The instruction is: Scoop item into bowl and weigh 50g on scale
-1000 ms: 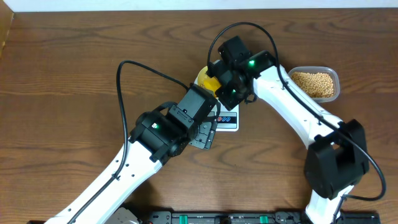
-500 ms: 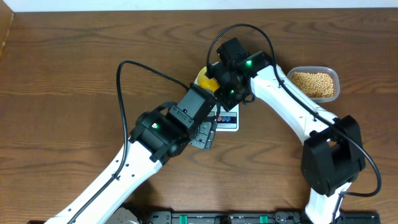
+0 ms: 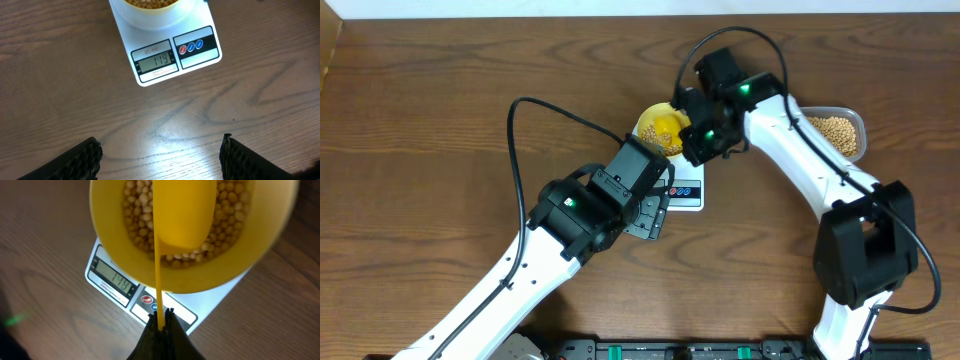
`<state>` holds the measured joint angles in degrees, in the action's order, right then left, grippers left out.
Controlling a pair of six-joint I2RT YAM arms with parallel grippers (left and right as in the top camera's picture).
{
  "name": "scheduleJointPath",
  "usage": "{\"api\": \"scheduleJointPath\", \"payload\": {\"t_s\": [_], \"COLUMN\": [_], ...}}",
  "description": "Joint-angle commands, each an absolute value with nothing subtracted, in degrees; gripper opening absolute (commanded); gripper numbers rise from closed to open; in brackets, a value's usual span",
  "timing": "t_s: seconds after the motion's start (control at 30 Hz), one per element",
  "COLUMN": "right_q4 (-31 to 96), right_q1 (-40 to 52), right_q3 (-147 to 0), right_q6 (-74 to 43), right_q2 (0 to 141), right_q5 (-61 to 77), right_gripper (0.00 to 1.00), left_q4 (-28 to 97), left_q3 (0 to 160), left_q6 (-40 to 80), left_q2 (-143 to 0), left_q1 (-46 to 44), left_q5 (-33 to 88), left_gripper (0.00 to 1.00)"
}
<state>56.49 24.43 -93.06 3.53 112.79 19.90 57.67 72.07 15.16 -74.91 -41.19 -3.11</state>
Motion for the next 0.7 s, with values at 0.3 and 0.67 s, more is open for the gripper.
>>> {"api": "scheduleJointPath", "payload": {"t_s": [0.3, 0.67], "right_q4": [56.1, 56.4], "right_q1": [21.4, 21.3], "right_q3": [-92.8, -94.5], "right_q6": [0.9, 0.6], "right_q2": [113.3, 112.9], "right_q5": [29.0, 34.3], "right_gripper": [0.01, 0.01], "left_q4": [57.8, 57.8], "left_q3": [73.2, 73.2], "left_q6": [14.7, 14.7], "left_q2": [-75.1, -75.1], "left_q1": [-41.1, -41.1], "left_q5": [-3.0, -3.0], "left_gripper": [0.78, 0.78]}}
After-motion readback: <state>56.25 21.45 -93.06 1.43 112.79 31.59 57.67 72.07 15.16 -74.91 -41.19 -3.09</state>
